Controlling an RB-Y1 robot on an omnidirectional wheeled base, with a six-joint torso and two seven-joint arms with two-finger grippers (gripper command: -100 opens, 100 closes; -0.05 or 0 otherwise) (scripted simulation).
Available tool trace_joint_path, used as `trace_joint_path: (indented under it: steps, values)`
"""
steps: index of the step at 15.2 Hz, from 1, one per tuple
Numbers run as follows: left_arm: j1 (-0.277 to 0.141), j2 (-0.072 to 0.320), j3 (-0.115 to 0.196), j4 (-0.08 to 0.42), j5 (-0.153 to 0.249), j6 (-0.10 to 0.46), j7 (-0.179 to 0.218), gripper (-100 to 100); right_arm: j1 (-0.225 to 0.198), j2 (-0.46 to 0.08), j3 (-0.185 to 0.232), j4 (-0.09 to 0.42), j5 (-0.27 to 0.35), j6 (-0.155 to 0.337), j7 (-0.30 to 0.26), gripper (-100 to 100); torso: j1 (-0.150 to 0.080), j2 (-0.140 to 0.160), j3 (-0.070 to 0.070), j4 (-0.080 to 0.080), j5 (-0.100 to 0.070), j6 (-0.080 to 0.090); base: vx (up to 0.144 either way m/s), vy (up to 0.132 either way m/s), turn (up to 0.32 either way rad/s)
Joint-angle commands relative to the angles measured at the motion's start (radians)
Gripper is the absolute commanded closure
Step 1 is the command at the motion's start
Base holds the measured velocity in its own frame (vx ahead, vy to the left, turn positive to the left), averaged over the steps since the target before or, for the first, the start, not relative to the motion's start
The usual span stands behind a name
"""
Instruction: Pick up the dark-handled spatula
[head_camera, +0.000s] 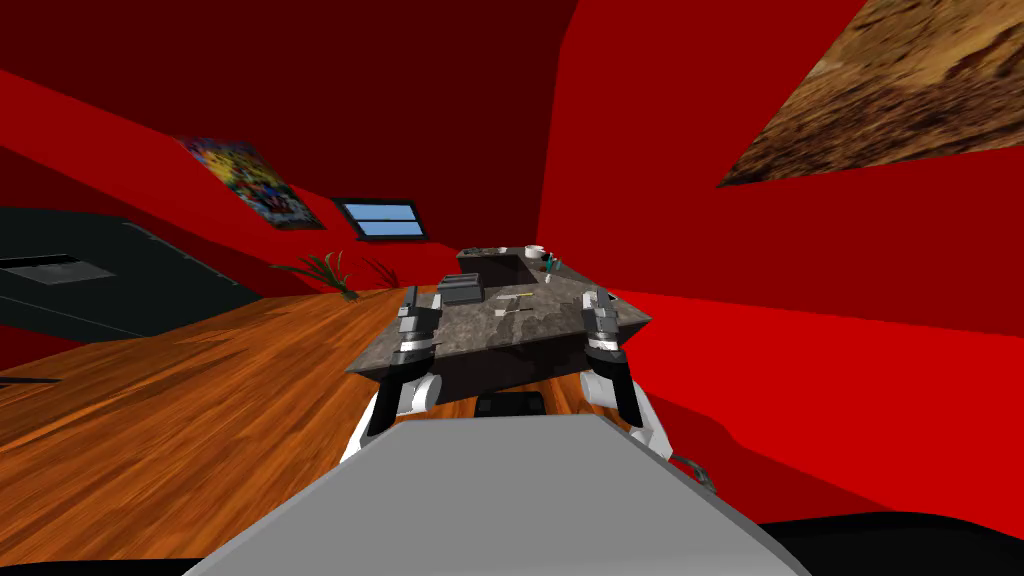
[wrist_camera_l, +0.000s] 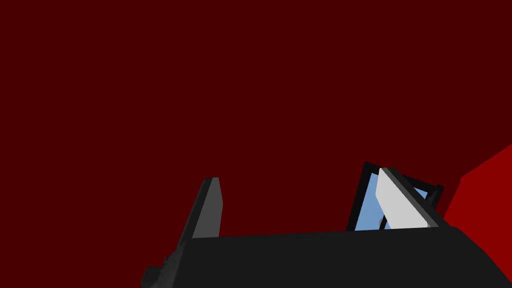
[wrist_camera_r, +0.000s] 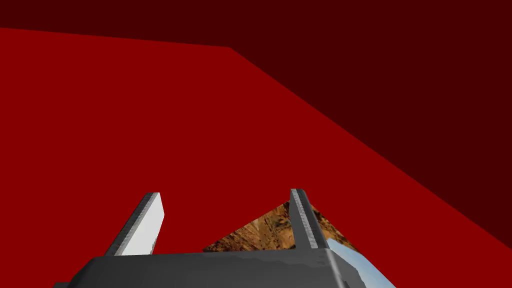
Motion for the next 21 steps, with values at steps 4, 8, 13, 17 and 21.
trace_joint_path:
  steps: [4,8,13,17,21]
  values:
    - [0.0,0.0,0.0,0.0,0.0,0.0,0.0,0,-0.012,-0.097,-0.002,0.069,0.041,-0.03,0.007,-100,0.001,0.0,0.0,0.0,0.0,0.0,-0.005,0.016,0.157]
    - [0.0,0.0,0.0,0.0,0.0,0.0,0.0,0,-0.022,-0.162,-0.004,0.127,0.075,-0.054,0.014,-100,0.001,0.0,0.0,0.0,0.0,-0.001,-0.011,0.026,0.199]
    - [0.0,0.0,0.0,0.0,0.0,0.0,0.0,0,-0.04,-0.273,-0.006,0.232,0.143,-0.101,0.026,-100,0.002,0.0,0.0,0.0,0.0,-0.001,-0.009,0.031,0.257]
    - [0.0,0.0,0.0,0.0,0.0,0.0,0.0,0,-0.047,-0.322,-0.006,0.282,0.169,-0.12,0.031,-100,0.002,0.001,0.0,0.0,0.0,-0.001,-0.008,0.031,0.12]
    - [0.0,0.0,0.0,0.0,0.0,0.0,0.0,0,-0.061,-0.414,-0.007,0.376,0.227,-0.159,0.041,-100,0.002,0.0,0.0,0.0,0.0,-0.001,-0.005,0.032,0.249]
